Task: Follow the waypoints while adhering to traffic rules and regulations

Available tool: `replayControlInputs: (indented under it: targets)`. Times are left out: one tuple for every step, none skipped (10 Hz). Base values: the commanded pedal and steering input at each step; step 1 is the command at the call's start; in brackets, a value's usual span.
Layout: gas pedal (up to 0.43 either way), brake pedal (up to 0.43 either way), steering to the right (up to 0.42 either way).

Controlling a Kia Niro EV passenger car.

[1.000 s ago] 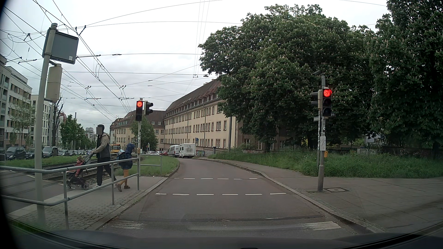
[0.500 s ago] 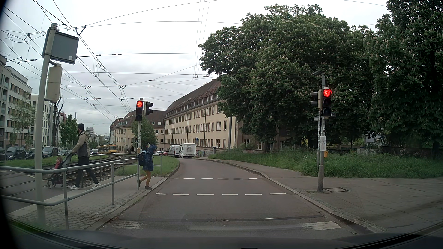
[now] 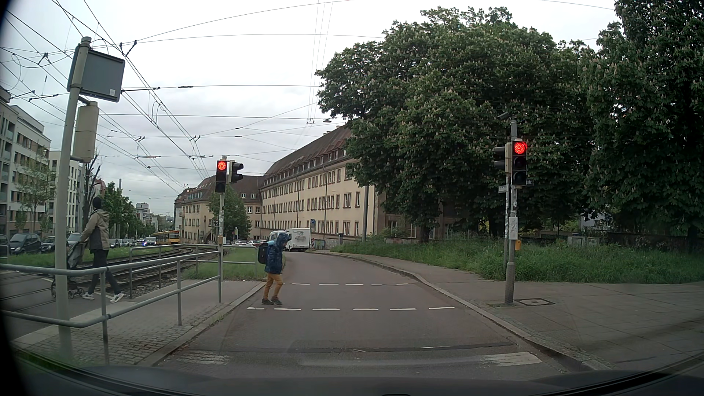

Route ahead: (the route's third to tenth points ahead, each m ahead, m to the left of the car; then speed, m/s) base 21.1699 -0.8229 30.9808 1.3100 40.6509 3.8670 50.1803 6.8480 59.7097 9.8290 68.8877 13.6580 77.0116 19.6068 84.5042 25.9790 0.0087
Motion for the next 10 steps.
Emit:
replayControlInputs:
  targets:
    - [0.0, 0.311, -0.032]
    - [0.0, 0.305, -0.033]
    - [0.0, 0.311, -0.033]
    - [0.0, 0.305, -0.033]
    - [0.0, 0.311, -0.033]
    - [0.0, 0.305, -0.033]
    - [0.0, 0.305, -0.033]
    - [0.0, 0.305, -0.033]
    - [0.0, 0.311, -0.033]
    - [0.0, 0.305, -0.033]
